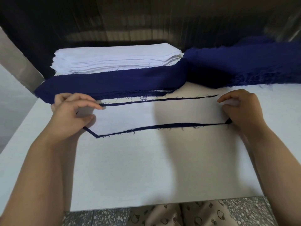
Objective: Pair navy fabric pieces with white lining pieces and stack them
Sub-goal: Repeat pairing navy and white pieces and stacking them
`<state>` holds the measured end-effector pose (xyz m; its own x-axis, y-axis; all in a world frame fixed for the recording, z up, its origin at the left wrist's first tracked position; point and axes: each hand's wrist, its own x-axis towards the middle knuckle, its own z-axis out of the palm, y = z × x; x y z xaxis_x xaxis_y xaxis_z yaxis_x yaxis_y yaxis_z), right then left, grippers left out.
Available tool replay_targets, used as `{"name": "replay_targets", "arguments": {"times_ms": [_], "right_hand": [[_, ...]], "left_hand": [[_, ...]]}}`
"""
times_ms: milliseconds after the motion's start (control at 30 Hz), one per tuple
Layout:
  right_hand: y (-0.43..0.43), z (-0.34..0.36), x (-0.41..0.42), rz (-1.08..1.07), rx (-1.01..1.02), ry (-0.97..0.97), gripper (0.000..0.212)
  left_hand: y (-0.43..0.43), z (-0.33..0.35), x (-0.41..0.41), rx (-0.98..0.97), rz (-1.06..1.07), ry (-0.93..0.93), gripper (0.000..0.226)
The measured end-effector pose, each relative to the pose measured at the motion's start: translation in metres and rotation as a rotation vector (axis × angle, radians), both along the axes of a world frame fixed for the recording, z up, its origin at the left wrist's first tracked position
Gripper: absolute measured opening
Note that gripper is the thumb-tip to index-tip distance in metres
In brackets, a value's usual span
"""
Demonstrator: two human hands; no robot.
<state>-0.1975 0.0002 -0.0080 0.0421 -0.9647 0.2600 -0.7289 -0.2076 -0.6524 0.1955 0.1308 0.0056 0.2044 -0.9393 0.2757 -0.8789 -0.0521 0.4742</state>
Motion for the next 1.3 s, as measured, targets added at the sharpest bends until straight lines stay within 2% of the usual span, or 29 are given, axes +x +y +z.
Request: {"name": "replay_targets", "arguments": {"times_ms": [67,100,167,267,367,500,633,767,900,1067,1300], "right_hand": [[-0.001,-0.001,-0.001,-0.036,0.019,0.059,0.027],[-0.001,-0.001,-0.001,-0.061,0.019,0.113,0.026],[-0.002,-0.002,-0.001,-0.092,-0.002,0.208,0.025],[-0.002,-0.003,0.003,-0.080,0.024,0.250,0.026],[-0.001,-0.006,0.011,-0.060,0.027,0.320,0.025],[-0.003,0.004,0.021,-0.043,-0.149,0.277,0.022],[-0.018,0.029,0.029,0.011,-0.331,0.231,0.029],[-0.048,0.047,0.037,0.063,-0.222,0.456,0.046],[-0.066,0.053,0.046,0.015,-0.158,0.696,0.041],[-0.075,0.057,0.048,-0.006,-0.198,0.673,0.033],[-0.082,0.060,0.045,-0.074,-0.178,0.445,0.026]], "left_hand": [[0.000,0.001,-0.002,-0.017,-0.008,0.012,0.072],[0.000,0.001,-0.003,-0.022,-0.012,0.023,0.069],[-0.001,-0.002,-0.005,-0.040,-0.033,0.040,0.051],[-0.005,-0.005,-0.015,-0.073,-0.077,0.038,0.026],[-0.013,-0.006,-0.026,-0.067,-0.095,0.045,0.015],[-0.021,-0.006,-0.038,-0.048,-0.097,0.081,0.015],[-0.037,-0.001,-0.047,-0.097,-0.063,0.111,0.014],[-0.057,0.001,-0.060,-0.084,-0.022,0.132,0.013],[-0.080,0.004,-0.087,-0.076,-0.023,0.148,0.015],[-0.100,0.008,-0.117,-0.067,-0.070,0.182,0.015],[-0.101,0.000,-0.132,-0.095,-0.064,0.229,0.016]]}}
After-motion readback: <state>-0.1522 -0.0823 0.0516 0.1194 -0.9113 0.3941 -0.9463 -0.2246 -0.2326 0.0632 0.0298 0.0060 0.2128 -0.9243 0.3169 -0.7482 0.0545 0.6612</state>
